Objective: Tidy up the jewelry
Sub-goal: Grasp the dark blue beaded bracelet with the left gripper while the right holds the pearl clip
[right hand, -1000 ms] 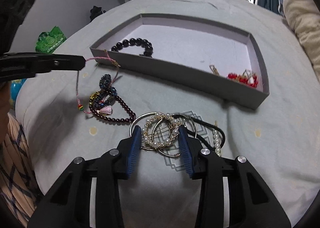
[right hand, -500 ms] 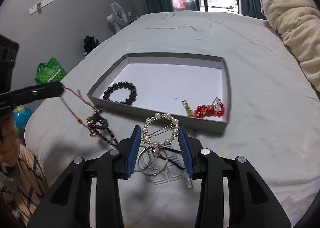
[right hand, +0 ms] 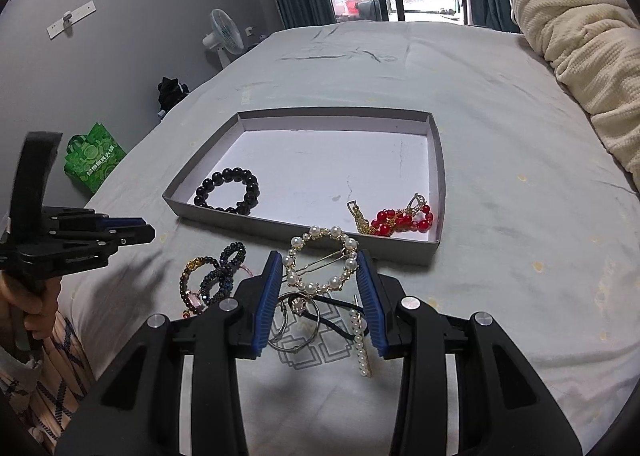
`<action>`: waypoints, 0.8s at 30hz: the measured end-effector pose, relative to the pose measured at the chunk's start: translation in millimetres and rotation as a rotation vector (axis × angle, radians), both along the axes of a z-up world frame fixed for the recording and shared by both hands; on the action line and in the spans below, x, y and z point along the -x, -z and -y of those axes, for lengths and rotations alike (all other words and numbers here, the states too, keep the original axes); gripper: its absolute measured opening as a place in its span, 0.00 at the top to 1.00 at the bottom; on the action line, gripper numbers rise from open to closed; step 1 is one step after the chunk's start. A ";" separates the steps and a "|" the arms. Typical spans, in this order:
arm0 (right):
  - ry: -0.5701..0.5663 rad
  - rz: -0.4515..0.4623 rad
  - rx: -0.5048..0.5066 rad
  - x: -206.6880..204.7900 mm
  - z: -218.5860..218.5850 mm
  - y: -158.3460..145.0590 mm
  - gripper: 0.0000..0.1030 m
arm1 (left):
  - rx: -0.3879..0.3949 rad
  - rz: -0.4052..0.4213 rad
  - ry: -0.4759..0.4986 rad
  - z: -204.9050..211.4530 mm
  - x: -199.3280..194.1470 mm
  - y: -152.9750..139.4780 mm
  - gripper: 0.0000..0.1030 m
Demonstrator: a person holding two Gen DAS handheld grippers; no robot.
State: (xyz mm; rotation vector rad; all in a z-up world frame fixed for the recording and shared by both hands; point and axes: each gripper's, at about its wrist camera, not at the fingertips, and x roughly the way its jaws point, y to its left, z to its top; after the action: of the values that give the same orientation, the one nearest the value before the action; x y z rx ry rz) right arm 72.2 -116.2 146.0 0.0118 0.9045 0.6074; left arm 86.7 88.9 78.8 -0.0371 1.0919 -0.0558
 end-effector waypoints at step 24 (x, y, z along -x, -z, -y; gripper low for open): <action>0.006 0.005 -0.006 1.7 3.2 -2.2 0.63 | 0.006 0.034 0.193 73.4 -8.5 19.9 0.93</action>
State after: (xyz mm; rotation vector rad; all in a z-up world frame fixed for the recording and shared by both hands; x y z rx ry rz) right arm 70.5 -119.4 148.2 0.0188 0.8979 0.6043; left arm 95.2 15.6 58.9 0.0638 1.0587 -0.2328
